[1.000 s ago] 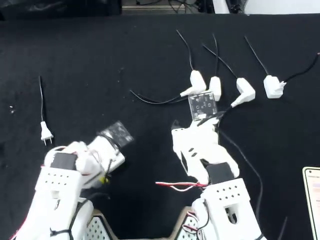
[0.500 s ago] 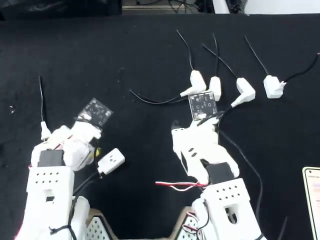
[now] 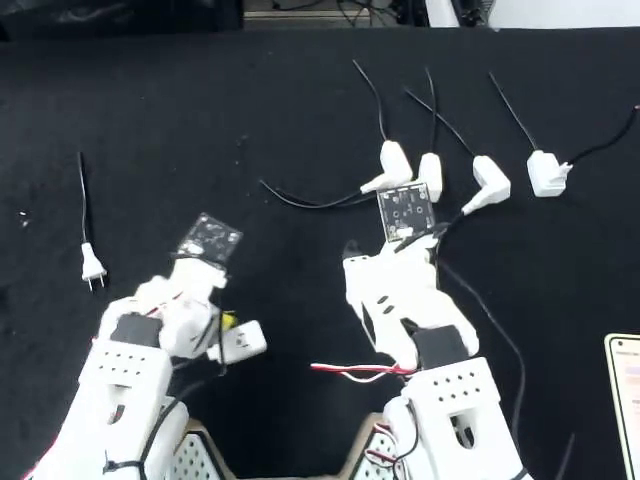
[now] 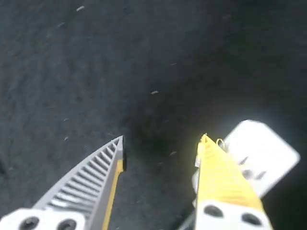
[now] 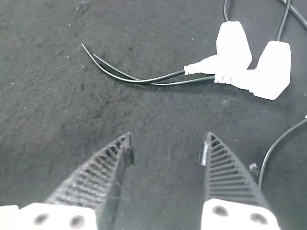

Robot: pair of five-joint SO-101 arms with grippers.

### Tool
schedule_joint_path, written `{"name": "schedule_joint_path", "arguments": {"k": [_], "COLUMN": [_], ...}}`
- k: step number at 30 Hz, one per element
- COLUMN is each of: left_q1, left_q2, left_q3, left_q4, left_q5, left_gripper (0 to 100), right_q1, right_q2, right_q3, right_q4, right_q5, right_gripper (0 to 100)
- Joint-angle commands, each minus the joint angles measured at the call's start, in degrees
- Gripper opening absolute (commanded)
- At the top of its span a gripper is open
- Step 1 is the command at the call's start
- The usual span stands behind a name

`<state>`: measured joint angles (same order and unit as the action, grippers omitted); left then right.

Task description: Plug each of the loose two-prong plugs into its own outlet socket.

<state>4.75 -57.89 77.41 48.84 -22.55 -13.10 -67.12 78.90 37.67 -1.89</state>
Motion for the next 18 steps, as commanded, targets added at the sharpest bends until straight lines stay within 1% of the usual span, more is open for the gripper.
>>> {"name": "schedule_joint_path", "arguments": {"k": [1, 4, 7, 9, 11, 14, 18], "left_q1": [5.76, 7.6, 5.32, 4.97, 4.97, 4.53, 4.53], "left_q2": [-0.88, -0.88, -0.88, -0.7, -0.35, -0.79, -0.35], "left_q3": [-7.08, -10.33, -13.41, -13.85, -12.97, -10.07, -5.41], "left_q4": [3.69, 6.86, 10.9, 14.33, 16.09, 13.1, 5.98], "left_q5": [1.49, 1.23, 1.23, 1.05, -1.49, -4.57, -4.66], "left_gripper": [24, 24, 24, 24, 24, 24, 24], "right_q1": [-0.26, 1.58, 1.93, 1.93, 1.76, 1.76, 1.76], "right_q2": [-1.19, -1.19, -1.19, -0.92, -0.92, -0.92, -0.92], "right_q3": [-0.66, -0.66, -0.4, -0.4, -0.4, -0.4, -0.31], "right_q4": [-1.85, -1.93, -2.73, -3.08, -3.08, -3.08, -3.08], "right_q5": [0.18, 0.18, 0.18, 0.18, 0.18, 0.18, 0.18], "right_gripper": [22.2, 22.2, 22.2, 22.2, 22.2, 22.2, 22.2]}}
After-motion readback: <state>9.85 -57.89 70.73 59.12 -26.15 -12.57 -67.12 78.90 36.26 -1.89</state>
